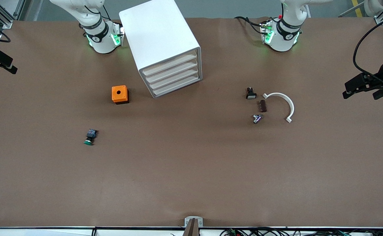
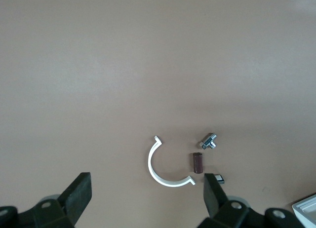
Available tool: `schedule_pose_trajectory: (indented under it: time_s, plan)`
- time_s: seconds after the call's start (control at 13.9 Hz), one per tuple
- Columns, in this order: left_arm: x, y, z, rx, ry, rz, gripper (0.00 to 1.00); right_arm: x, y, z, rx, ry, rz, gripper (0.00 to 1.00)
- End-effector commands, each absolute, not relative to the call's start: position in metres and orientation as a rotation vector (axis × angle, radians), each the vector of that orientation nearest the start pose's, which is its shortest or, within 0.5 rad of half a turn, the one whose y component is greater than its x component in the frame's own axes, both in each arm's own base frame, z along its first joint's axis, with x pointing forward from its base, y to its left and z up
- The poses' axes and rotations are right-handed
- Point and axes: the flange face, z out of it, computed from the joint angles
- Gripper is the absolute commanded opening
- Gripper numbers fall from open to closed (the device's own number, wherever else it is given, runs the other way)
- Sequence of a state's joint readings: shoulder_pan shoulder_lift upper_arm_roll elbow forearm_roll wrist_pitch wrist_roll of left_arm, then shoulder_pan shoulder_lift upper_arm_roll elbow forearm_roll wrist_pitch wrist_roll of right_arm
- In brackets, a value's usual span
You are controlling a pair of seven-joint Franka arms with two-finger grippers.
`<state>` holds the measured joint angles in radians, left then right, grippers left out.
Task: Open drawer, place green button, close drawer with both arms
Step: 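Move the left gripper from rest toward the white drawer cabinet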
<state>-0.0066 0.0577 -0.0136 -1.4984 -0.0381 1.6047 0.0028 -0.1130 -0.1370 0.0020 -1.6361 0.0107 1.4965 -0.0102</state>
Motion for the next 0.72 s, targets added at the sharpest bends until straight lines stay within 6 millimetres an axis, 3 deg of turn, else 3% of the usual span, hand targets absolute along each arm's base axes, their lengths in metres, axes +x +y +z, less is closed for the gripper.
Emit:
schedule_pose_trajectory:
  time_s: [0.0,0.43,0.65]
  plan:
    - [0.578,-0.016,0.633,-3.165,0.034,-0.082,1.0,0.494,-0.054,0.661,-3.14,0.155,-0.005,1.0]
    - [0.579,-0.014,0.632,-3.168,0.036,-0.082,1.0,0.494,-0.053,0.662,-3.142,0.152,-0.007,1.0]
    - [0.582,-0.009,0.612,-3.174,0.027,0.024,1.0,0.495,-0.054,0.666,-3.144,0.153,-0.028,1.0]
